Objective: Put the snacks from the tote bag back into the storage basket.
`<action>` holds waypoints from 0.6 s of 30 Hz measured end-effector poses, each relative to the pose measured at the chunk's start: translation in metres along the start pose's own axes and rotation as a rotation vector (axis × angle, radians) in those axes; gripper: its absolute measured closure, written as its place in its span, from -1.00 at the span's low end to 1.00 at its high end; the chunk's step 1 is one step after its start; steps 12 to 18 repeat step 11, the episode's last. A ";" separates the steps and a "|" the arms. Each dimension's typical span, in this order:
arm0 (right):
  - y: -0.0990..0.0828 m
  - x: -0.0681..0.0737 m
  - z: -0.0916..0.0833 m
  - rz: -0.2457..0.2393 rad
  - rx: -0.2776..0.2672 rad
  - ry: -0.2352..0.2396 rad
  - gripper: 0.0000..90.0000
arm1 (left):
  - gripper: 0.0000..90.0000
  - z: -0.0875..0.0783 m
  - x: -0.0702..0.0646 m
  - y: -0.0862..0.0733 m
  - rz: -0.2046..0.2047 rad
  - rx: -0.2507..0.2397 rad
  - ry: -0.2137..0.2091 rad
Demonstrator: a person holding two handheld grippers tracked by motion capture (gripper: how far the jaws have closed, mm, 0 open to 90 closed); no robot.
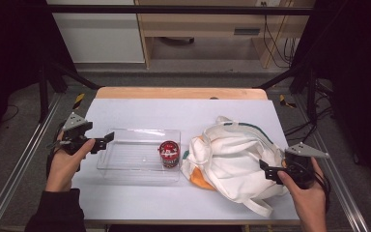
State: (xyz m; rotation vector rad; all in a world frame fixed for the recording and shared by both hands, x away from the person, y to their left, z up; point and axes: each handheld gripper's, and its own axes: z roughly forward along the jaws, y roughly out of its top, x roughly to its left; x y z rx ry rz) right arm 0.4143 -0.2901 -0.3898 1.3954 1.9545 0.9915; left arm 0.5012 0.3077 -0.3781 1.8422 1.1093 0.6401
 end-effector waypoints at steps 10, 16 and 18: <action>-0.032 0.001 -0.002 0.055 -0.077 -0.038 -0.89 | -0.87 0.004 -0.002 0.000 0.013 0.008 0.000; -0.034 0.002 -0.002 0.042 -0.081 -0.043 -0.89 | -0.87 0.004 -0.003 0.000 0.015 0.008 -0.003; -0.034 0.002 -0.002 0.042 -0.081 -0.043 -0.89 | -0.87 0.004 -0.003 0.000 0.015 0.008 -0.003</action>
